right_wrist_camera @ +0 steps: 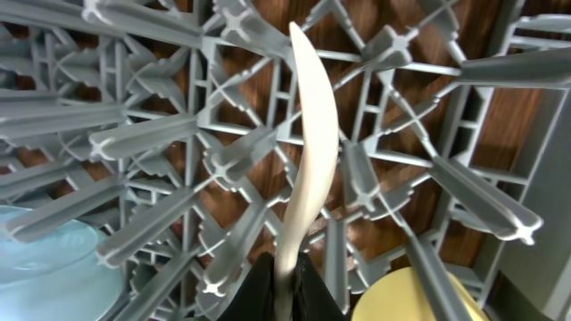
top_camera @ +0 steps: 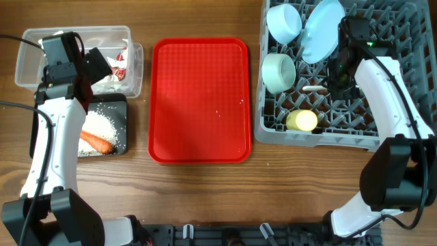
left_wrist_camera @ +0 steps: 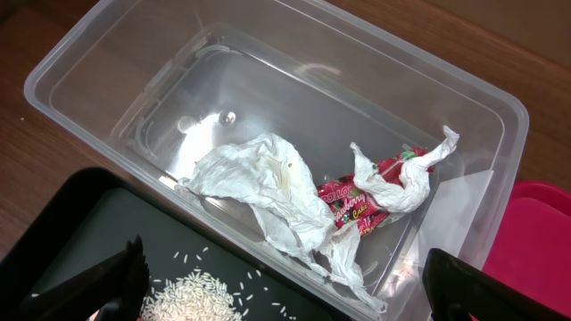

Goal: Sort waste into correct bins and load items into the dishwasher rack

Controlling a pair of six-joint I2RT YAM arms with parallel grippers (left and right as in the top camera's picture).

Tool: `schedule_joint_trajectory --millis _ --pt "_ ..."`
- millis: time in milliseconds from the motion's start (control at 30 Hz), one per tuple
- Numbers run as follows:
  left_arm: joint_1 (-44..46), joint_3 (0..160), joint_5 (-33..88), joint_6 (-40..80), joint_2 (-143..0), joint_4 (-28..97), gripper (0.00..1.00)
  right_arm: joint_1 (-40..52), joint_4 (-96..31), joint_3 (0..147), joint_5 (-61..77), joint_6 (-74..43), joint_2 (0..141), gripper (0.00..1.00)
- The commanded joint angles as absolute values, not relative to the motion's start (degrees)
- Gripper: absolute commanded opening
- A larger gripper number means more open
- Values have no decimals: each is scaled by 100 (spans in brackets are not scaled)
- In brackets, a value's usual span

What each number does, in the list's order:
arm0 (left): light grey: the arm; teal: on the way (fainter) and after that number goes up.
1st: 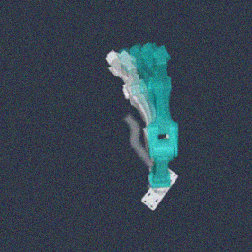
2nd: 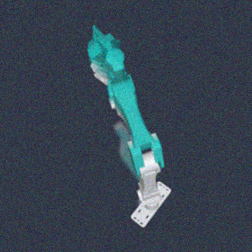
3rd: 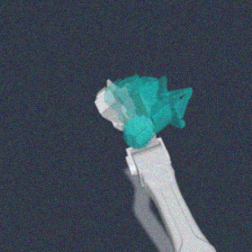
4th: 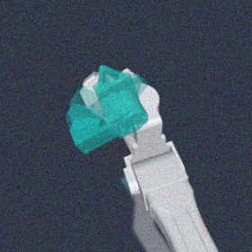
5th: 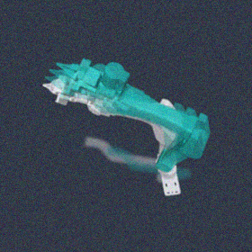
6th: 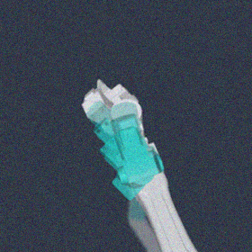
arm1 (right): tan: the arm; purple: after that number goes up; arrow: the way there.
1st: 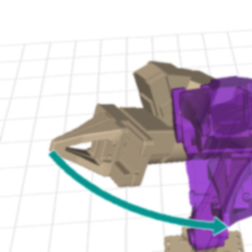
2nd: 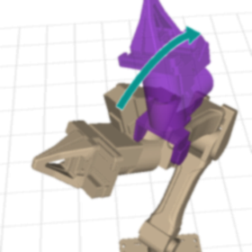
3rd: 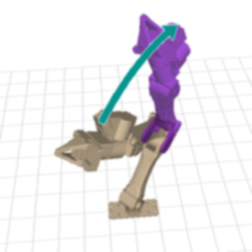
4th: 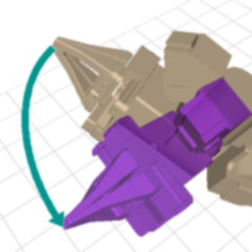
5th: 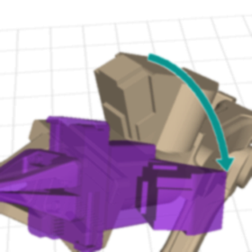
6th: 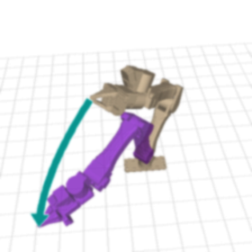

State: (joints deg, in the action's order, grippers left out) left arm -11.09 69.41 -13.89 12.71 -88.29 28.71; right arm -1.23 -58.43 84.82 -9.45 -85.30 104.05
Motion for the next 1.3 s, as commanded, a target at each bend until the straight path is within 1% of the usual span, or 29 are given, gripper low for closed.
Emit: schedule_joint_trajectory --millis 0,33,67,100,133,200,233,300,367,467,633,733,800,900,933,1000,1033,1133,1200,1267 --pt "-1140 7037 -1461 1221 -8864 2860 100 -115 -5756 8471 -897 -8558 10501 22" --pt "-1140 7037 -1461 1221 -8864 2860 100 -115 -5760 8471 -897 -8552 10501 27" --pt "-1140 7037 -1461 1221 -8864 2860 100 -115 -5767 8471 -897 -8549 10501 40" --pt "-1140 7037 -1461 1221 -8864 2860 100 -115 -5776 8471 -897 -8545 10501 47" --pt "-1140 7037 -1461 1221 -8864 2860 100 -115 -5787 8471 -897 -8545 10501 58" --pt "-1140 7037 -1461 1221 -8864 2860 100 -115 -5782 8471 -897 -8340 10501 92" --pt "-1140 7037 -1461 1221 -8864 2860 100 -115 -5784 8471 -902 -8182 10501 100" --pt "-1140 7037 -1461 1221 -8864 2860 100 -115 -5817 8471 -766 -7896 10501 100" --pt "-1140 7037 -1461 1221 -8864 2860 100 -115 -5867 8471 -523 -7210 10501 100" --pt "-1140 7037 -1461 1221 -8864 2860 100 -115 -5411 8473 -32 -5616 10499 100" --pt "-1140 7037 -1461 1221 -8864 2860 100 -115 -5341 8473 -8 -4755 10182 100" --pt "-1142 7037 -1461 1221 -8864 2860 100 -34 -5380 8473 10 -4442 9649 99" --pt "-1140 7037 -1461 1221 -8864 2860 100 141 -5328 8473 10 -3946 9129 100" --pt "-1140 7037 -1461 1221 -8864 2860 100 637 -5225 8473 40 -2545 8318 100" --pt "-1140 7037 -1461 1221 -8864 2860 100 1041 -5264 8473 449 -1393 7911 100" --pt "-1140 7037 -1461 1221 -8864 2860 100 1564 -5450 8473 1002 -427 7553 100" --pt "-1140 7037 -1461 1221 -8864 2860 100 1890 -5577 8473 1105 -246 7380 100" --pt "-1140 7037 -1461 1221 -8864 2860 100 2543 -5708 8473 956 -246 7170 100" --pt "-1140 7037 -1461 1221 -8864 2860 100 2635 -5708 8473 626 -152 7192 100" --pt "-1140 7037 -1461 1221 -8864 2860 100 2635 -5791 8473 628 -154 7205 100"
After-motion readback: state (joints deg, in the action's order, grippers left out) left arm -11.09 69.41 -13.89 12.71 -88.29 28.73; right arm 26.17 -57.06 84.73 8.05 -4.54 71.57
